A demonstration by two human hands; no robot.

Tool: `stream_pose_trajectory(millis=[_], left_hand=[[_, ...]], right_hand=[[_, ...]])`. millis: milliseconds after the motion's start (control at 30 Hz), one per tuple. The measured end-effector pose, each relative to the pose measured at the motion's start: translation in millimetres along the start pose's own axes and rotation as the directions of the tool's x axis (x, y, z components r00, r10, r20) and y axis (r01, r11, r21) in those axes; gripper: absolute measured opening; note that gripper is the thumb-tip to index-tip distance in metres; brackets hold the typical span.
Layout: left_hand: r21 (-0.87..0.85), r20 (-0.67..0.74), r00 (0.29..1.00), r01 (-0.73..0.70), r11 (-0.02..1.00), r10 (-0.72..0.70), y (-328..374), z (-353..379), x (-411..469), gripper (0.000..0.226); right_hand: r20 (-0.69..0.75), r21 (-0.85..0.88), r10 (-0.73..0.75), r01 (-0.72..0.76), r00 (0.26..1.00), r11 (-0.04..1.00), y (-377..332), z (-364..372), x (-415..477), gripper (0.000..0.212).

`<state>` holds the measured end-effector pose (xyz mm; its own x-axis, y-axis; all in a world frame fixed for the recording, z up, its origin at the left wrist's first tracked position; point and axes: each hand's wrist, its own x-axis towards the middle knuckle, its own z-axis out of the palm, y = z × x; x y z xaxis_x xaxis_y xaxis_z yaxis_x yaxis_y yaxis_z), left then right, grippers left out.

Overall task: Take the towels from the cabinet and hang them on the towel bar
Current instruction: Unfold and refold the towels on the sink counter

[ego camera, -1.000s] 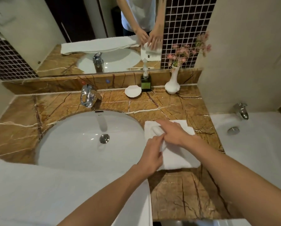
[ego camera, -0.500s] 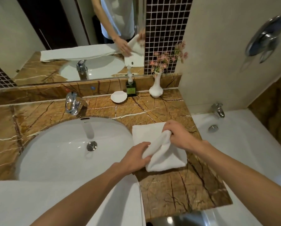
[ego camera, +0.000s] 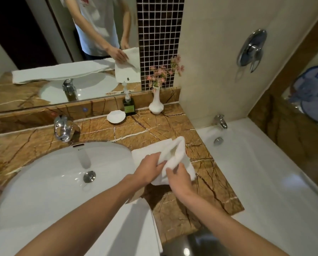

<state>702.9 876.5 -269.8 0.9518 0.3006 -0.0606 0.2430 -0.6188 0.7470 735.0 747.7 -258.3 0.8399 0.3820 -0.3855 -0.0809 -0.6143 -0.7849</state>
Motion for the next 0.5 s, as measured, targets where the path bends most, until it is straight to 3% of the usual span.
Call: stream_pose_trajectory(millis=[133, 267, 500], left_hand=[[-0.014, 0.057, 0.996, -0.068, 0.998, 0.068, 7.7, -16.1, -0.7, 0.030], [-0.122, 0.134, 0.987, -0.078, 0.990, 0.094, 9.0, -31.0, -5.6, 0.049], [-0.119, -0.146, 0.989, -0.013, 0.993, -0.004, 18.8, -81.5, -30.4, 0.043]], right_hand=[[-0.075, -0.088, -0.023, 0.016, 0.997, 0.996, -12.4, 2.9, 6.6, 0.024], [-0.145, -0.021, -0.052, 0.050, 0.988, 0.999, -31.9, -4.2, 15.7, 0.026], [-0.240, -0.041, -0.116, 0.109, 0.964, 0.993, -67.9, -23.0, 16.5, 0.029]])
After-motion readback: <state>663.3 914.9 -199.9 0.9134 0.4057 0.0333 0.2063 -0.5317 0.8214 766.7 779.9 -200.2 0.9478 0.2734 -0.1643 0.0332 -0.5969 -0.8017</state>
